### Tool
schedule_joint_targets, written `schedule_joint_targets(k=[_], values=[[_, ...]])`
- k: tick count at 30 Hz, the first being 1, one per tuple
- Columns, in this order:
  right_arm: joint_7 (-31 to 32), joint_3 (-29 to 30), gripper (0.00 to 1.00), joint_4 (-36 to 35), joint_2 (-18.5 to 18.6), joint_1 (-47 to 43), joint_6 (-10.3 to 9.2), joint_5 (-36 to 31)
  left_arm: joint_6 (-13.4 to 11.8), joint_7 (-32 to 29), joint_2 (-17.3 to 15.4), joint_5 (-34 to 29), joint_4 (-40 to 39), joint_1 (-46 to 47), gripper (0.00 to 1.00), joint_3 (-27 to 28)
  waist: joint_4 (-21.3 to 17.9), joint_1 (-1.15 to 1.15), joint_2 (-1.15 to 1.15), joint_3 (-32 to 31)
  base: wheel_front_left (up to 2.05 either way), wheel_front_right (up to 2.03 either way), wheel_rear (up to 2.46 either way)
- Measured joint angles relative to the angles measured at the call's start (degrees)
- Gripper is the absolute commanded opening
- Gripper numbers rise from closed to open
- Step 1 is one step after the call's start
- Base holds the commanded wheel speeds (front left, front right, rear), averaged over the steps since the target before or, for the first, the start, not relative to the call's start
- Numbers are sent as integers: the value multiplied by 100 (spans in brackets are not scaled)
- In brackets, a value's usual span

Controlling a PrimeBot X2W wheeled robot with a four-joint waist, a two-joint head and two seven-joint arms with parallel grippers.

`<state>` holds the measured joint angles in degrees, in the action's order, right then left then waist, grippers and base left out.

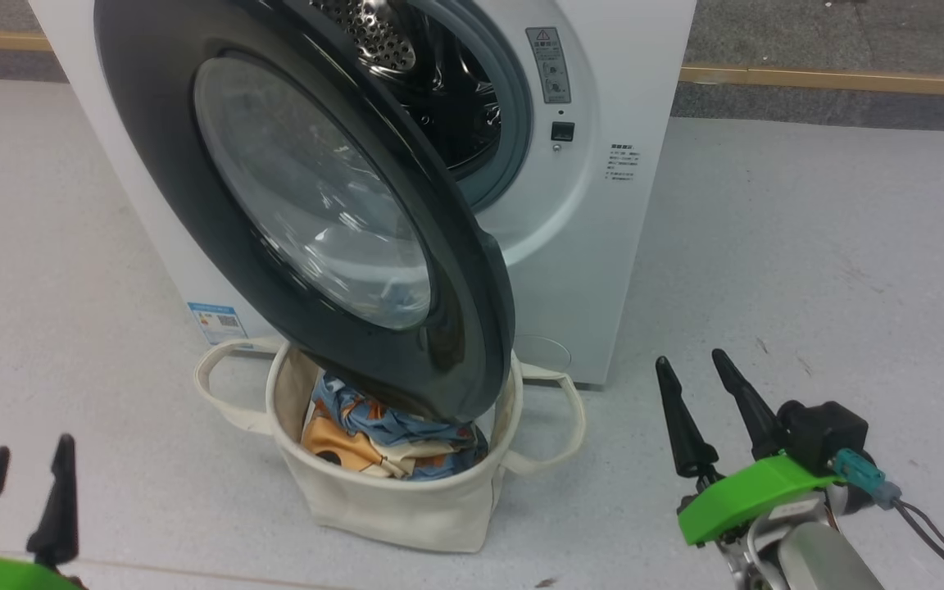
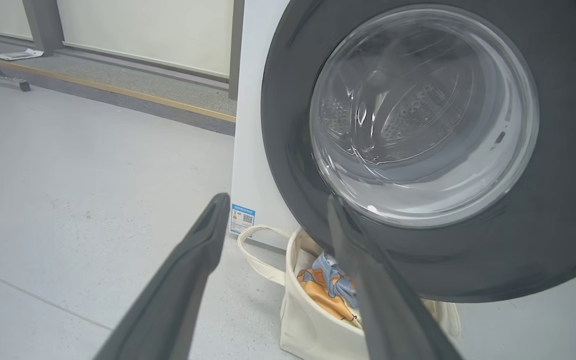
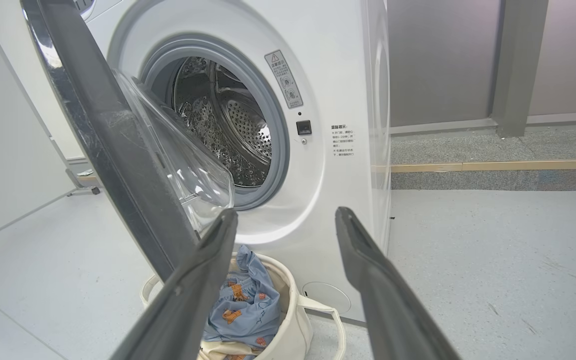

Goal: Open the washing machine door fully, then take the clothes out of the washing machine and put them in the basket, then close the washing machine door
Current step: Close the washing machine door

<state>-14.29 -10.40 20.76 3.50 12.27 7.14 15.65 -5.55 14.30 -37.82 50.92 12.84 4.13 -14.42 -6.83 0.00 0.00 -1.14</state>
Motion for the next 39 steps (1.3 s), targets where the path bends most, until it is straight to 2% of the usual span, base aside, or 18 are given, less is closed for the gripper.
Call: schedule_joint_targets(k=[11,18,24,39], values=[[0,32,100,-26,-1,-103,0,10,63,1,662,-511,-591,-480,100,705,12,0,0,-5,0,0,0],[0,29,100,-23,-3,-103,0,11,151,1,915,-698,-602,-561,100,850,38,0,0,-10,0,0,0],[0,30,100,-22,-3,-103,0,10,208,1,1035,-799,-581,-563,100,899,54,0,0,-20,0,0,0],[0,9,100,-22,-4,-103,0,9,201,1,1048,-1302,-327,-557,100,775,39,0,0,-26,0,0,0]])
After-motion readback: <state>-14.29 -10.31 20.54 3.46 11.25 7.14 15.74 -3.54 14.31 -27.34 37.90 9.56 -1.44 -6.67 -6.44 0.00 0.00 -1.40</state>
